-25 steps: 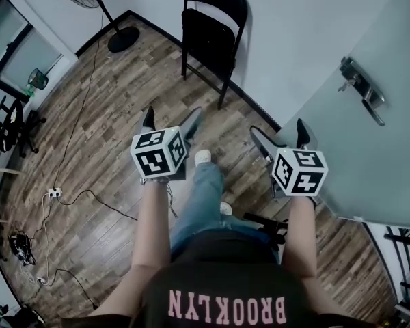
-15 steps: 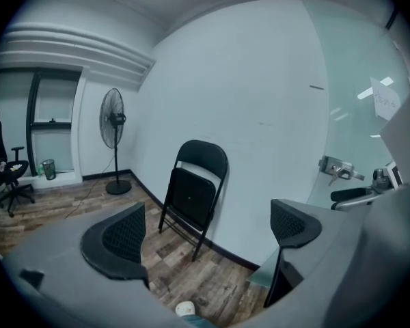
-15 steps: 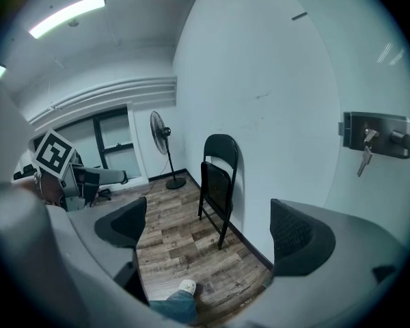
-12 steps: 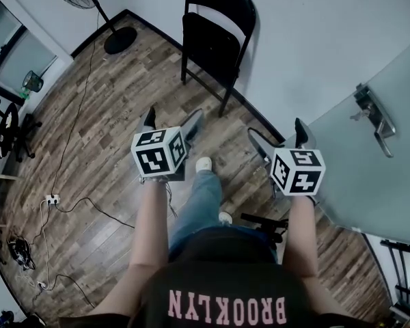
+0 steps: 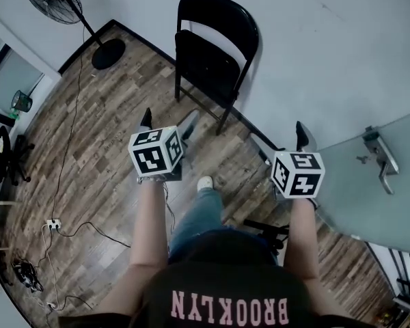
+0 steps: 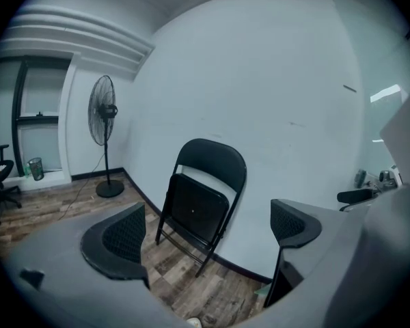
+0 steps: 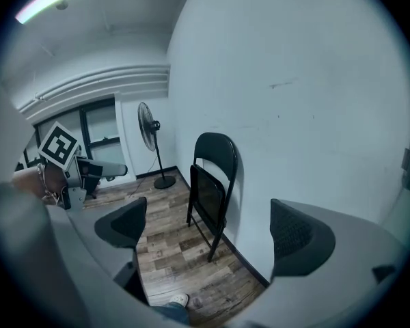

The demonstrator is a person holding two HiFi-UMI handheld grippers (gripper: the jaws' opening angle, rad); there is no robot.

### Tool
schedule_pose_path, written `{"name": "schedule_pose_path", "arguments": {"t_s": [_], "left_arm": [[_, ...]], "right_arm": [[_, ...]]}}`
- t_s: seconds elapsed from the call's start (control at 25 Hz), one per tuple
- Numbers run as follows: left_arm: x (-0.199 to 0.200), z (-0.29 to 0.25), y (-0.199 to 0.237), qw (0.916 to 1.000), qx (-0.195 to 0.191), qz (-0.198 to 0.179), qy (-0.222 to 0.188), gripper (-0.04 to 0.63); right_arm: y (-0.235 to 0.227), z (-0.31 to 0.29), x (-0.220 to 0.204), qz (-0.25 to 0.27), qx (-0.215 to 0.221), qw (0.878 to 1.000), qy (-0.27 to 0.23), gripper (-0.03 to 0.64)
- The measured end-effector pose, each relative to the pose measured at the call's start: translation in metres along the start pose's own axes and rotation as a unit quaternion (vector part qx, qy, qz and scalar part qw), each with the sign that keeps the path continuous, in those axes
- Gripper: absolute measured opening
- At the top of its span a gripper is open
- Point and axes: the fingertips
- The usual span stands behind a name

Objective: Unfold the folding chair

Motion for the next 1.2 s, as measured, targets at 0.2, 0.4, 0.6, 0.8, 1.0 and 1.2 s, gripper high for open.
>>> {"name": "schedule_pose_path", "arguments": {"t_s": [0.2, 0.4, 0.6, 0.8, 1.0, 1.2], "left_arm": [[0.04, -0.053, 0.016, 0.9997, -0.024, -0.005, 0.006, 0.568], [0.061, -0.09, 0.037, 0.9994, -0.034, 0.0, 0.011, 0.568], [0.066, -0.107, 0.057, 0.9992, -0.034, 0.014, 0.015, 0.568], [0.066, -0.117, 0.067, 0.9987, -0.039, 0.025, 0.021, 0.568], [0.057, -0.126, 0.066, 0.9981, -0.044, 0.025, 0.035, 0.568], [0.054, -0.137, 0.069, 0.9975, -0.041, 0.035, 0.045, 0.568]], "right_arm": [[-0.006, -0.041, 0.037, -0.004, -0.015, 1.0, 0.003, 0.546], [-0.01, -0.079, 0.064, 0.0, -0.027, 1.0, 0.006, 0.546], [-0.007, -0.102, 0.08, -0.001, -0.03, 1.0, -0.001, 0.545], [-0.003, -0.118, 0.088, -0.005, -0.035, 0.999, -0.004, 0.545], [-0.005, -0.128, 0.084, -0.017, -0.037, 0.999, 0.006, 0.545], [-0.011, -0.14, 0.081, -0.013, -0.03, 0.999, 0.021, 0.544]]}}
Point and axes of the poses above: the fingertips, and each gripper's own axes: z backward along the fingers, y to its left, x out of its top, and after that the axes turned 7 degrees about y, right-handed
